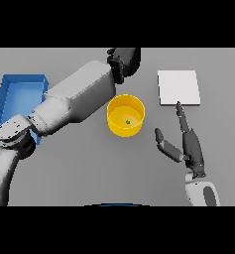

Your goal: Pick up the red beaker and tilt it to pour out 1 green nut into yellow bowl. Pick up the yellow bowl and place it on the metallic measuring scale.

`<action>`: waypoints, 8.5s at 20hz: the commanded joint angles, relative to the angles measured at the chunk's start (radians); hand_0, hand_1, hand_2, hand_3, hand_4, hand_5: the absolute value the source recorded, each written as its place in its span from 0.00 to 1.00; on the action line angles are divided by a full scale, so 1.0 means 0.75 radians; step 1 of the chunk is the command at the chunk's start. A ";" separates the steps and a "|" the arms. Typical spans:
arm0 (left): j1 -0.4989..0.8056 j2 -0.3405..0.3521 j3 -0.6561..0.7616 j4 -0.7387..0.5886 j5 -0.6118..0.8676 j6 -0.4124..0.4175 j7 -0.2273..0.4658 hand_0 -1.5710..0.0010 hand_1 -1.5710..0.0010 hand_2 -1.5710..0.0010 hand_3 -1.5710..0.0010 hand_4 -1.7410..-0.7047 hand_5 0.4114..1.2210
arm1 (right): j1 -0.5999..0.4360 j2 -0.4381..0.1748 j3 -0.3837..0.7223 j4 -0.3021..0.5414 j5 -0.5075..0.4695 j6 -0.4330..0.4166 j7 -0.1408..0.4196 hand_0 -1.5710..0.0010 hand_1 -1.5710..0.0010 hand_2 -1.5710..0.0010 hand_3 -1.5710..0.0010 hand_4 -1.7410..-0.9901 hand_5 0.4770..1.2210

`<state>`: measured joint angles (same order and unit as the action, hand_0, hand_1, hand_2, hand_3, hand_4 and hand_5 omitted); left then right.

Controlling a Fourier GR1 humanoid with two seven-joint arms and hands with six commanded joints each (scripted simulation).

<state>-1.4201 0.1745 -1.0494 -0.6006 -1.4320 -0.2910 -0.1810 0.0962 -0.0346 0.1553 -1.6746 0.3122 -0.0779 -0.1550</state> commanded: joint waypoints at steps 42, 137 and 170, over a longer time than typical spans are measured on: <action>1.166 0.352 1.507 -0.660 1.419 0.621 0.938 0.00 0.00 0.00 0.02 0.00 0.91 | -0.017 -0.017 0.000 0.028 -0.020 0.017 -0.034 1.00 1.00 1.00 1.00 0.97 0.23; 1.334 0.439 1.389 -0.800 1.347 0.473 0.844 1.00 1.00 1.00 1.00 0.96 0.36 | -1.154 -0.544 0.538 0.554 0.592 0.930 0.098 0.00 0.00 0.07 0.14 0.00 1.00; 1.362 0.454 1.387 -0.852 1.340 0.450 0.883 1.00 1.00 1.00 1.00 0.98 0.32 | -1.282 -0.585 0.299 1.379 0.653 0.487 -0.101 0.08 0.15 0.18 0.37 0.07 1.00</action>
<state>-0.3988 0.5148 -0.0093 -1.2393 -0.4269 0.0462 0.4820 -0.8654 -0.4727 0.3801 -0.6405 0.8022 0.2874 -0.2311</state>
